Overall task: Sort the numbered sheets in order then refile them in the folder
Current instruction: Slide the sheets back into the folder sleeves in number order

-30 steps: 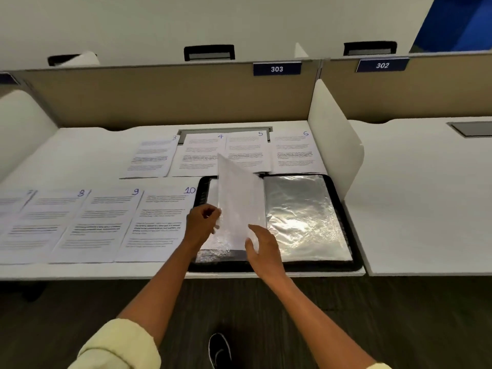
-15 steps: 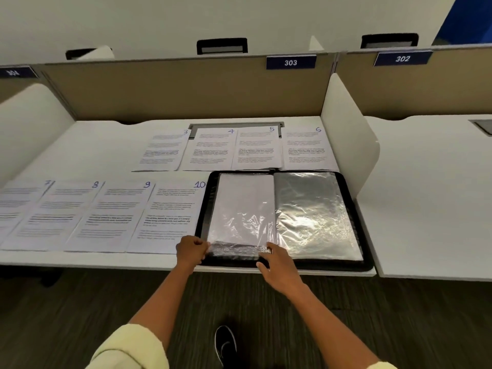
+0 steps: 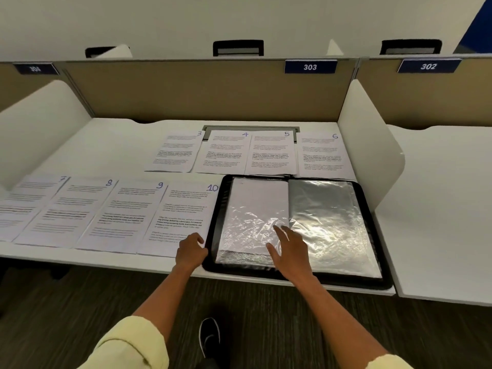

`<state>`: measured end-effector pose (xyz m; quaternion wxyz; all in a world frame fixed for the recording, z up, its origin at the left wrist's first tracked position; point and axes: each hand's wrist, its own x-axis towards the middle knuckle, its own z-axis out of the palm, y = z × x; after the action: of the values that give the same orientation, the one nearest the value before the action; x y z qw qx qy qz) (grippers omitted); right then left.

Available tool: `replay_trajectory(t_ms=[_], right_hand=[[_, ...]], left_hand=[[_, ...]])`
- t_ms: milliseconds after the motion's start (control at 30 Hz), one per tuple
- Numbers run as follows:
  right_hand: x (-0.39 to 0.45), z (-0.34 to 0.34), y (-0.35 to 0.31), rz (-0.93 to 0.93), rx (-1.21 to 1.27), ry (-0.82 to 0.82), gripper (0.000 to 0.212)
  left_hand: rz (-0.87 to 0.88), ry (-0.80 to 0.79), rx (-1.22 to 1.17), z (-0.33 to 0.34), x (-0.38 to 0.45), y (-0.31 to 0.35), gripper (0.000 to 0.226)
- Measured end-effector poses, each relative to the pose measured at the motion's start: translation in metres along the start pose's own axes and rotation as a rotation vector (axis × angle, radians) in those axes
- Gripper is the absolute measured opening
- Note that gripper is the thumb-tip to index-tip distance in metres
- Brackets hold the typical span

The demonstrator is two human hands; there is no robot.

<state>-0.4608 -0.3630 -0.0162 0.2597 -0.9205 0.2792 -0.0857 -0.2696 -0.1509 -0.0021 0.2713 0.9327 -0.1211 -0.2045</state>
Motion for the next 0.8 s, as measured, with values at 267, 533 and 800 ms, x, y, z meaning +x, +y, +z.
replay_trajectory(t_ms=[267,533,800], right_hand=[[0.07,0.023,-0.049,-0.02,-0.134,-0.005,0.084],[0.168,0.069,-0.123,-0.018,-0.156,-0.032,0.091],[0.261,0.114,-0.196,0.031,-0.159,-0.042,0.09]], left_hand=[[0.225,0.294,0.109,-0.034,0.07,-0.017,0.051],[0.317,0.252,0.242,-0.091,0.175,-0.037,0.088],[0.34,0.177,0.288,-0.142,0.279,-0.065,0.091]])
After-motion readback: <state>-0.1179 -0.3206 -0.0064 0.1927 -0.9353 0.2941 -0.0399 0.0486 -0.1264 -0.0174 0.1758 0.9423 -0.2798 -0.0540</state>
